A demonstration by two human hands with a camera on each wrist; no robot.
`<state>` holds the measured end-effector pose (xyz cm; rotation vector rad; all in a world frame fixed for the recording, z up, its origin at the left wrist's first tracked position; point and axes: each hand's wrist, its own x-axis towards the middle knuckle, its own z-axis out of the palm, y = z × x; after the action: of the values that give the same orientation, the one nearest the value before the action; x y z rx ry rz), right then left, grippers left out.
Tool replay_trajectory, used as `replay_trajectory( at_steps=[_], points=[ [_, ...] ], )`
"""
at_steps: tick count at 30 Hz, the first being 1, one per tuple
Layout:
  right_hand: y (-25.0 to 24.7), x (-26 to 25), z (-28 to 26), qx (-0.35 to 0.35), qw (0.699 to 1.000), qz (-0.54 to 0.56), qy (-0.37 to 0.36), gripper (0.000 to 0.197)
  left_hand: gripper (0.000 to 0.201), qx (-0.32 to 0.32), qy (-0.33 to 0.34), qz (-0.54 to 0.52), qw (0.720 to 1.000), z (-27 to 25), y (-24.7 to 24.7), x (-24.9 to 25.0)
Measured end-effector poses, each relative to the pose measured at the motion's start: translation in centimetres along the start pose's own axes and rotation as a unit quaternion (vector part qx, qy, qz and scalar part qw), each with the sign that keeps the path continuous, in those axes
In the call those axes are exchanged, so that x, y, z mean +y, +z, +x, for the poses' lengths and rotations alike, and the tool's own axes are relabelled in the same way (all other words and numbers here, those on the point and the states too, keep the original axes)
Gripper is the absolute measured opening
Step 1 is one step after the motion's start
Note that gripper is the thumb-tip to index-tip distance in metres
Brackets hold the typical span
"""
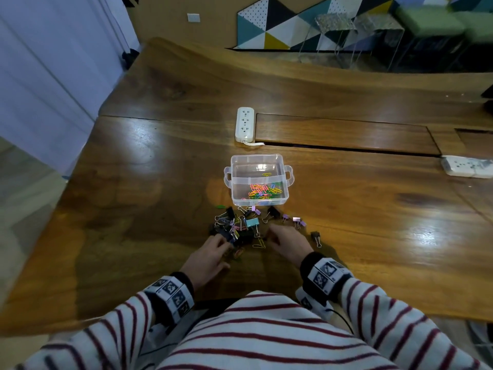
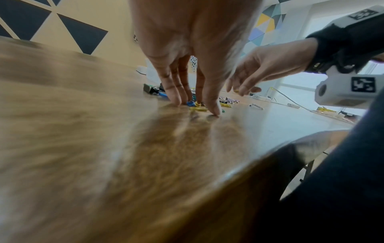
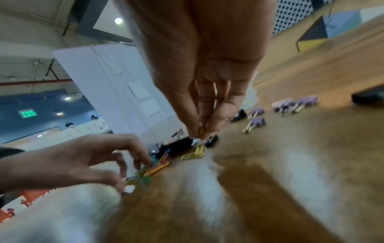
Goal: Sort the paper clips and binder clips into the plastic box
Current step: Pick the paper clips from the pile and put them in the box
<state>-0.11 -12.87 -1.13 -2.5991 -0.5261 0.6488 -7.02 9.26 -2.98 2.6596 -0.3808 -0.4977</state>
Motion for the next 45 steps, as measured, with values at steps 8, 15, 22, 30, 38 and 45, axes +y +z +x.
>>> replay_trajectory(
  at_steps=[8, 15, 22, 30, 38, 45],
  points=[
    [2.5, -1.9, 0.6, 0.006, 0.998, -0.018, 0.063, 0.029, 0.038, 0.011, -0.013, -0.005, 1.0, 1.1, 0.1, 0.6],
    [3.7, -2.2, 0.6, 0.032, 0.998, -0.036, 0.044, 0.031, 0.037, 0.018, 0.028, 0.029, 0.999, 0.9, 0.8, 0.6],
    [3.3, -1.7, 0.5, 0.0, 0.993, -0.115, -0.018, 0.026, 0.043, 0.003, -0.016, 0.017, 1.0, 1.0, 0.5, 0.5],
    [2.2, -0.6, 0.4, -0.017, 0.994, -0.103, -0.021, 0.019, 0.028, -0.063, -0.044, -0.028, 0.997, 2.0, -1.1, -0.7],
    [-0.6, 2.5, -0.2, -0.028, 0.998, 0.046, 0.022, 0.015, 0.029, -0.059, -0.012, -0.003, 0.998, 1.9, -0.7, -0.9],
    [-6.0, 2.4, 3.7, -0.01, 0.935, 0.347, 0.07, 0.02, 0.017, -0.058, -0.041, -0.058, 0.996, 2.2, -1.6, -1.1]
  ],
)
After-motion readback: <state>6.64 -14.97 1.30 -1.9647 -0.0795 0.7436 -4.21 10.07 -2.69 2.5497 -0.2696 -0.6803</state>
